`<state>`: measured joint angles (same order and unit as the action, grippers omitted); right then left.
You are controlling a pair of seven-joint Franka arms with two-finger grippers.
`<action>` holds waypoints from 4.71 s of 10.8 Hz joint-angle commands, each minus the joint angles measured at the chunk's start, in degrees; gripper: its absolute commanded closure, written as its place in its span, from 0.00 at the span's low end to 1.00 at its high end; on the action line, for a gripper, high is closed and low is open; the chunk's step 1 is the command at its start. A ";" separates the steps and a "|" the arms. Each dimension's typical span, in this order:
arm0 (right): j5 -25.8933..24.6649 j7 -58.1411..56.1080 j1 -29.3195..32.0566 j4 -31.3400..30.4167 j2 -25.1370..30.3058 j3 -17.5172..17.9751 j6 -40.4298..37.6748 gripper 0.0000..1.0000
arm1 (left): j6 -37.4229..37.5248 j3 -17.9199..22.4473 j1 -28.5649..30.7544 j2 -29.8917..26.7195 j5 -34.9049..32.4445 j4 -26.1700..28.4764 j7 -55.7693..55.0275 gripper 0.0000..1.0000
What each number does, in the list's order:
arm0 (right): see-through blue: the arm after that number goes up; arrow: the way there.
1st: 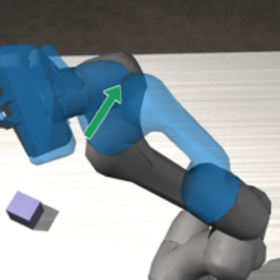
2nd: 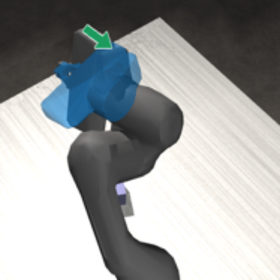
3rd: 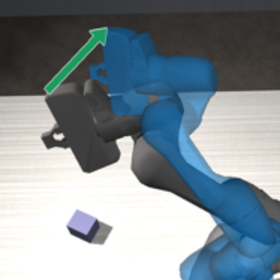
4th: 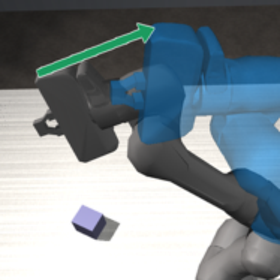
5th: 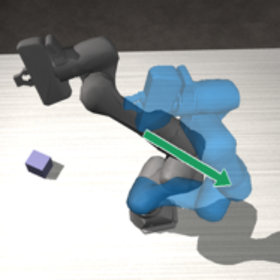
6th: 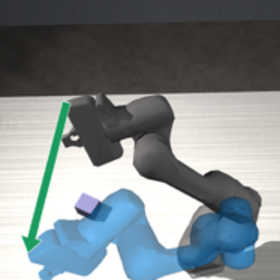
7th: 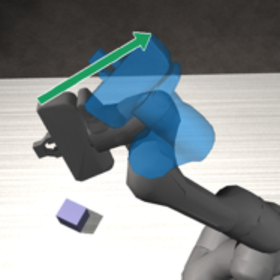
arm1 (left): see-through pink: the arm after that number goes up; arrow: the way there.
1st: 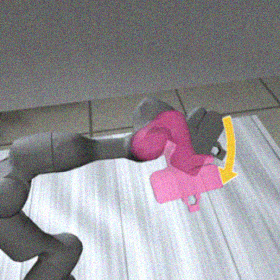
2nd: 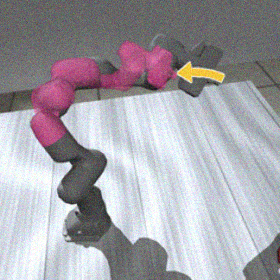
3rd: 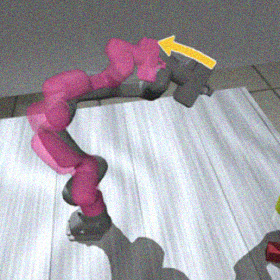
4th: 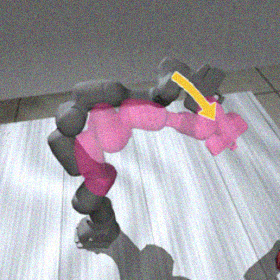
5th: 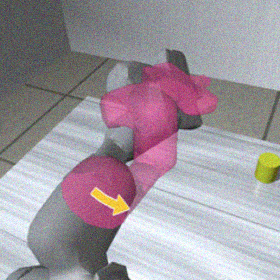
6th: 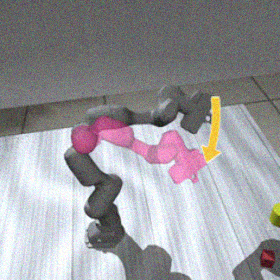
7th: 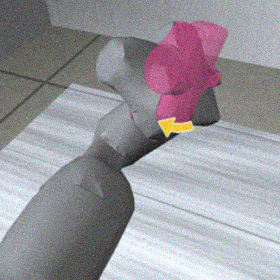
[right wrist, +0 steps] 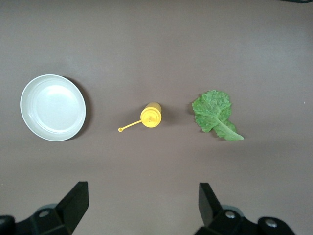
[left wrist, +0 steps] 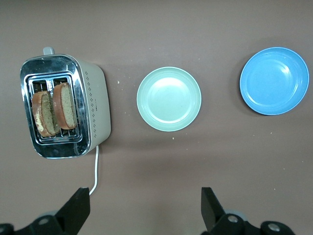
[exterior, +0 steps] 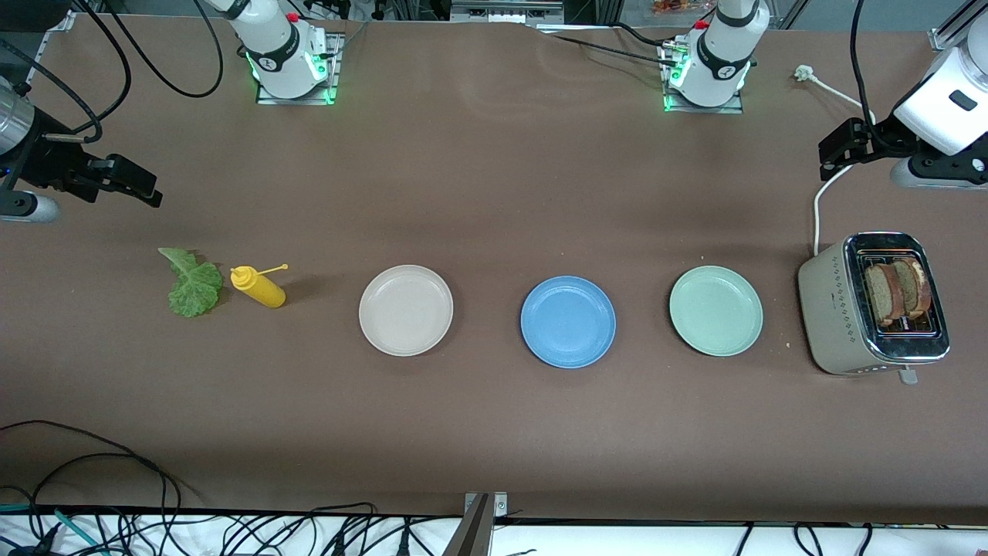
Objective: Make sandwich in blue plate with both arms
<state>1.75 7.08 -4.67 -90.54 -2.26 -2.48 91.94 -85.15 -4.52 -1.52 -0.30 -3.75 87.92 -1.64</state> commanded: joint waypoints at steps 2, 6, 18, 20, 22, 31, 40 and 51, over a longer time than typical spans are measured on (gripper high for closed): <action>1.15 1.10 -0.16 0.80 0.15 0.20 -0.45 0.00 | 0.51 -0.49 0.73 0.91 0.41 -1.88 0.15 0.00; 1.15 1.27 -0.34 0.45 0.15 0.37 -1.85 0.00 | 0.51 -0.49 0.73 1.00 0.06 -1.88 0.24 0.00; 1.06 1.19 -0.43 0.36 -0.46 0.46 -1.68 0.00 | 0.51 -0.49 0.73 1.09 0.41 -1.88 0.06 0.00; 0.98 1.19 -0.52 0.28 -0.72 0.46 -1.68 0.00 | 0.51 -0.49 0.73 1.09 0.50 -1.88 0.06 0.00; 0.80 1.10 -0.43 0.28 -0.72 0.46 -1.76 0.00 | 0.51 -0.49 0.73 1.09 0.50 -1.88 0.06 0.00; -2.19 -0.92 -0.61 0.01 -0.72 0.46 -0.54 0.00 | 0.51 -0.49 0.73 1.09 0.50 -1.88 -0.03 0.00; -2.10 -0.92 -0.61 -0.16 -0.72 0.46 -0.53 0.00 | 0.51 -0.49 0.73 1.18 0.41 -1.88 -0.03 0.00; -2.10 -1.10 -0.61 -0.16 -0.72 0.46 -0.36 0.00 | 0.51 -0.49 0.64 1.09 0.41 -1.88 -0.03 0.00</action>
<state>0.31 6.50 -5.15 -90.34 -3.37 -2.08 91.17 -85.15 -4.51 -1.49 -0.09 -3.75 87.91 -1.65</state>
